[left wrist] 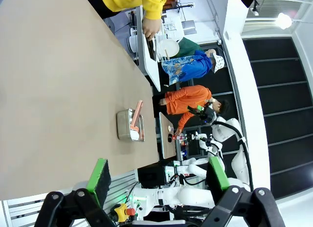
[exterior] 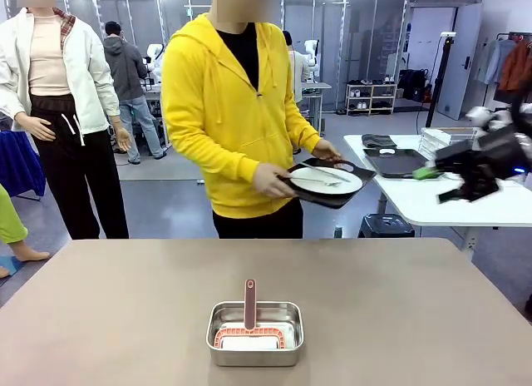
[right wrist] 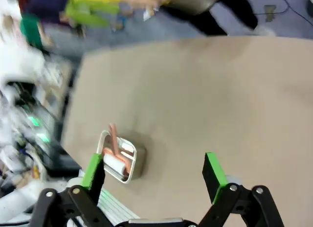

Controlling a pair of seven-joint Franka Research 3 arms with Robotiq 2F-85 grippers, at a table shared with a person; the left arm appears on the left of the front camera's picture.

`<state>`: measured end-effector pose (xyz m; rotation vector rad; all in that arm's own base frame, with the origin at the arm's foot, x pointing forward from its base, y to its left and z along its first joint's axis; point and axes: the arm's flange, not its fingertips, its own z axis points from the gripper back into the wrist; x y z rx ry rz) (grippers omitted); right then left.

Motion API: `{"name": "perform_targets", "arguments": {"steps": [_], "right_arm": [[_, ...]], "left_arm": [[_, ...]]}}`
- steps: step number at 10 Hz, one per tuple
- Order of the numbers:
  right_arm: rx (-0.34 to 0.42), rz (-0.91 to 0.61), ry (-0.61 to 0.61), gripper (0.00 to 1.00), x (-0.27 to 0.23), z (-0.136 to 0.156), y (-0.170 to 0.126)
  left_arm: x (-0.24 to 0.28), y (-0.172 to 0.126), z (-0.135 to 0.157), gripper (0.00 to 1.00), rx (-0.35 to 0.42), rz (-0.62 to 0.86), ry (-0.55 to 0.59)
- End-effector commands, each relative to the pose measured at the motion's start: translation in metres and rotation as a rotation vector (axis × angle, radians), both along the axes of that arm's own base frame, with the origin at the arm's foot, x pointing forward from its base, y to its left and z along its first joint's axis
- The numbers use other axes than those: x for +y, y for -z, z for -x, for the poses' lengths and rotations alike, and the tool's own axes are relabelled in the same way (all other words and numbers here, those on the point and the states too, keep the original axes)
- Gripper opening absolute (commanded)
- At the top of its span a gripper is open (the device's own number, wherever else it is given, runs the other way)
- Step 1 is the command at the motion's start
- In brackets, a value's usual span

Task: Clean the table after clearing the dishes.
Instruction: When the right (or left) Handle tray is removed, use the right hand (or left hand) to clean the right (or left) side of the table with the Lint Roller.

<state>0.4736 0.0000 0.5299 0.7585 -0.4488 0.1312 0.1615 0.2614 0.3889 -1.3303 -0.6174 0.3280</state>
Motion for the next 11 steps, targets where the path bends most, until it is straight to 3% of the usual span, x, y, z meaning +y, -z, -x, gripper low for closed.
{"name": "perform_targets", "arguments": {"steps": [1,4,6,9,11], "right_arm": [[-0.019,0.158,-0.132,1.00,0.050,-0.022,-0.009],[-0.085,0.344,-0.446,1.00,0.189,-0.037,0.000],[-0.080,0.444,-0.608,1.00,0.251,-0.049,0.005],[0.015,0.584,-1.013,1.00,0.338,-0.072,0.031],[0.054,0.580,-1.199,1.00,0.380,-0.073,0.054]], "left_arm": [[0.000,-0.002,0.000,1.00,-0.013,0.010,-0.003],[0.000,-0.002,0.000,1.00,-0.013,0.010,-0.003],[0.000,-0.002,0.000,1.00,-0.013,0.010,-0.003],[0.000,-0.002,0.000,1.00,-0.013,0.010,-0.003],[0.000,-0.002,0.000,1.00,-0.013,0.010,-0.003]]}}
